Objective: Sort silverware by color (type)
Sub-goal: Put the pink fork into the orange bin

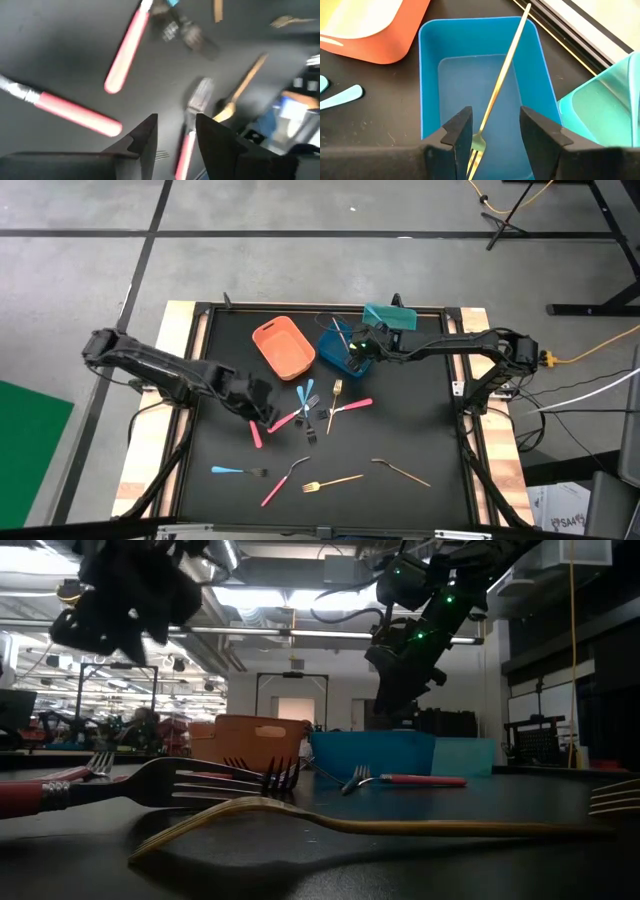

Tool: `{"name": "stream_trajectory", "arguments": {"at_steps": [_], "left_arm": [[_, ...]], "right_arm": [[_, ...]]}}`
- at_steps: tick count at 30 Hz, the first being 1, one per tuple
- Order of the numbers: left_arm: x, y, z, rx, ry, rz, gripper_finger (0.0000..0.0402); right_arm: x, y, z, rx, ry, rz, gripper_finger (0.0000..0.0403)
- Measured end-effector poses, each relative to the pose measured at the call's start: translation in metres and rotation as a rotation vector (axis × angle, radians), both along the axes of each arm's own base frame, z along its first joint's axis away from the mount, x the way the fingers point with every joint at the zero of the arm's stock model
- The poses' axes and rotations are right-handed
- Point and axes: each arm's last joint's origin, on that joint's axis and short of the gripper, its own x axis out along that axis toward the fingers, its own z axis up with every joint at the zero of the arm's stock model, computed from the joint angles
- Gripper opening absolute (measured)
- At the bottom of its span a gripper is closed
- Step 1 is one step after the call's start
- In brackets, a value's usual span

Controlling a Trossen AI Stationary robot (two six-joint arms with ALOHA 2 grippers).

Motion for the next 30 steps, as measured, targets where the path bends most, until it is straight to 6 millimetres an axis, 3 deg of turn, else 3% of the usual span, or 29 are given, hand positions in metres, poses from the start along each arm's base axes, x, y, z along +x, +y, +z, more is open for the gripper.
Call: {"name": "stream_trajectory", "arguments": {"at_steps": [10, 30], "left_arm": [[-0.012, -0.005, -0.027, 0.008, 0.345, 0.188, 0.0127], [-0.024, 0.006, -0.038, 0.146, 0.440, 0.405, 0.0127]], "right_arm": [[0.000, 0.000, 0.000, 0.001, 0.001, 0.000, 0.0154], [0.000, 0.000, 0.000, 0.001, 0.001, 0.000, 0.0154]]}}
